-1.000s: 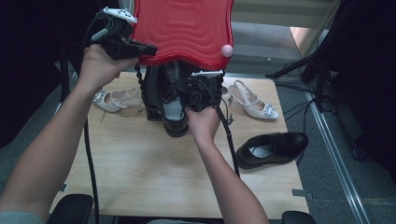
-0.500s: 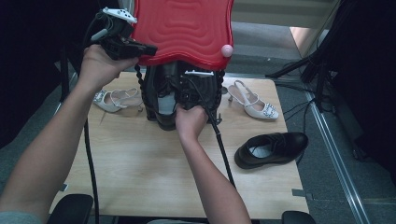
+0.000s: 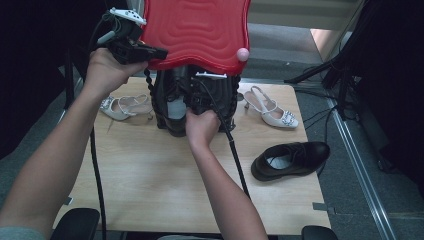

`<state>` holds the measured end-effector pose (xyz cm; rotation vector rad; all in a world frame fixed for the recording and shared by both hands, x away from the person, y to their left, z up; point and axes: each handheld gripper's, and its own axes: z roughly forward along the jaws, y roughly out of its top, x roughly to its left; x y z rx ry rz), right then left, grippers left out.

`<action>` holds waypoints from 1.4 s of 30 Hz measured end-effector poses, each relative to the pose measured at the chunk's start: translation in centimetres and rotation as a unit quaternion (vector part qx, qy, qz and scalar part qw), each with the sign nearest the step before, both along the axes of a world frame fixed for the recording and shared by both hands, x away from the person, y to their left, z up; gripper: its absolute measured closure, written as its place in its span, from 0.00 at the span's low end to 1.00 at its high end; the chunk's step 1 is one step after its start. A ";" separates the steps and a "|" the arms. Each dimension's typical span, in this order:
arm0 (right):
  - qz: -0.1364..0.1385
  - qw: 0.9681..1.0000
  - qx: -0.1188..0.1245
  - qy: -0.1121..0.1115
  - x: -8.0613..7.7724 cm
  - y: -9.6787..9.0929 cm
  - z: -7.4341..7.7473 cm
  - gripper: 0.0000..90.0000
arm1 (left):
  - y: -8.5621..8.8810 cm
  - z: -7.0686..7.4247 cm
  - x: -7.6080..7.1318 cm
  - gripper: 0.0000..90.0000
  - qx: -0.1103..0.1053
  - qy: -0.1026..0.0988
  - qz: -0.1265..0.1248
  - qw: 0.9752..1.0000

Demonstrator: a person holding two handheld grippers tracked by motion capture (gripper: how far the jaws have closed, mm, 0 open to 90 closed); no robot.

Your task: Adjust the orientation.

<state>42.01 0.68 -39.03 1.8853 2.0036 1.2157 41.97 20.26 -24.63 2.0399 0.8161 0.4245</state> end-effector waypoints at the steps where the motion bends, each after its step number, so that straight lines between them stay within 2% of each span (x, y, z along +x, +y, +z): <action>1: 0.002 1.000 0.000 0.001 0.0 -0.1 0.1 0.87 | 0.0 0.0 0.0 1.00 0.001 0.000 0.001 1.000; 4: -0.003 1.000 0.001 0.001 0.0 -0.3 0.1 0.86 | -0.1 0.0 0.0 1.00 0.001 0.000 0.002 1.000; 12: 0.016 1.000 -0.011 -0.006 -0.5 -0.8 0.2 0.75 | -0.1 0.0 0.0 1.00 0.003 0.000 0.003 1.000; 17: 0.022 0.999 -0.022 -0.008 -0.8 -0.7 0.3 0.74 | -0.1 0.0 0.0 1.00 0.003 0.000 0.004 1.000; 29: 0.044 0.999 -0.030 -0.011 -1.6 -1.2 0.9 0.68 | -0.2 0.0 0.0 1.00 0.005 -0.002 0.007 1.000; 42: 0.062 0.998 -0.022 -0.013 -2.4 -1.8 1.2 0.65 | -0.2 0.0 0.0 1.00 0.005 -0.001 0.007 1.000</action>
